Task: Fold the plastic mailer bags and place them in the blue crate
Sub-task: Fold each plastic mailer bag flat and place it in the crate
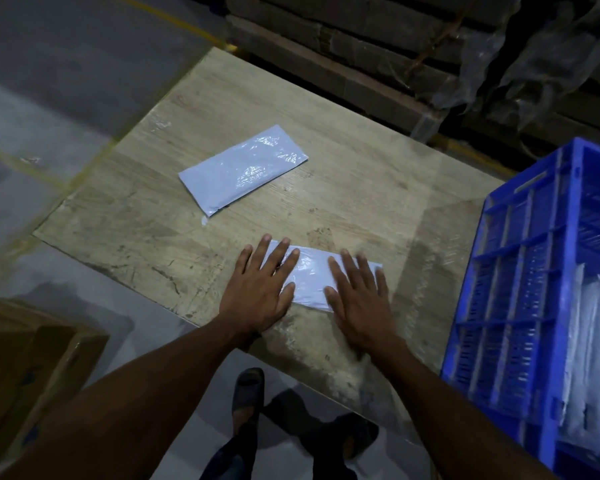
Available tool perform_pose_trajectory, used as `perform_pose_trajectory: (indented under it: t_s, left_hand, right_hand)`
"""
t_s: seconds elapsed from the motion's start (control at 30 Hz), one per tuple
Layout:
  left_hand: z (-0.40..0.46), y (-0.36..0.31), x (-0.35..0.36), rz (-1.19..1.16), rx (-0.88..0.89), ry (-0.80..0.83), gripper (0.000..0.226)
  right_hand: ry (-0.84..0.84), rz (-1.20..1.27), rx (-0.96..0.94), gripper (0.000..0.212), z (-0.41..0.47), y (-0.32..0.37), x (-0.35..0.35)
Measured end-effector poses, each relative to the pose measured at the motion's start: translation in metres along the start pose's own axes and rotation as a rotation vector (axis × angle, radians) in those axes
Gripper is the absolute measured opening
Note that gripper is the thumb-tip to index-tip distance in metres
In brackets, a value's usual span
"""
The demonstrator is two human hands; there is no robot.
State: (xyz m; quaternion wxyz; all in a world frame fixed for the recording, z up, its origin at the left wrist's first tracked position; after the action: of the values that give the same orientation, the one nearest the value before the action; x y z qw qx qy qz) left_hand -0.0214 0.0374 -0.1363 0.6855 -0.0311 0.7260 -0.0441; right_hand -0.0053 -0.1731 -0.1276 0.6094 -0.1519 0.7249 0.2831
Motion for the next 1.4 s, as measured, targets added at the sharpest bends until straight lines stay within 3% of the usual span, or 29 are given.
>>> perform_pose_trajectory:
  t_s: [0.23, 0.33, 0.47, 0.77, 1.0, 1.4]
  left_hand:
    - [0.001, -0.006, -0.012, -0.043, -0.003, -0.003, 0.064]
    - [0.014, -0.035, -0.024, -0.042, 0.081, -0.065, 0.057]
    - [0.027, -0.069, -0.01, -0.026, 0.121, -0.001, 0.058]
    - [0.03, -0.066, 0.003, -0.109, 0.126, -0.006, 0.057]
    - [-0.006, -0.023, 0.001, -0.086, -0.085, -0.071, 0.065]
    - [-0.006, -0.024, 0.003, -0.095, -0.084, -0.086, 0.067]
  right_hand:
    - [-0.048, -0.048, 0.016, 0.06, -0.006, -0.002, 0.0]
    - [-0.072, -0.044, 0.029, 0.059, -0.008, -0.002, -0.002]
    - [-0.076, -0.046, 0.011, 0.063, -0.008, -0.001, -0.002]
    - [-0.084, -0.075, 0.031, 0.061, -0.008, -0.002, 0.001]
    - [-0.071, -0.054, 0.022, 0.063, -0.006, -0.003, 0.001]
    - [0.036, -0.059, 0.014, 0.071, 0.008, 0.004, -0.003]
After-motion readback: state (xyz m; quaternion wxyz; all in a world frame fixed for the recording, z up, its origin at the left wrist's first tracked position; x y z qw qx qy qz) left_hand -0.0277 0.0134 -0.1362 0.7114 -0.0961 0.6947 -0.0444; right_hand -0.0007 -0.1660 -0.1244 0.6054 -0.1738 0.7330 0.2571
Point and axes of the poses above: each hand's wrist, its own z-axis towards the middle knuckle, its own x-axis out of the palm, y = z × x, the point moved 5 cm from there along z, towards the middle knuckle, and after that the axes turned 13 degrees about -x, right-handed, at the moved point
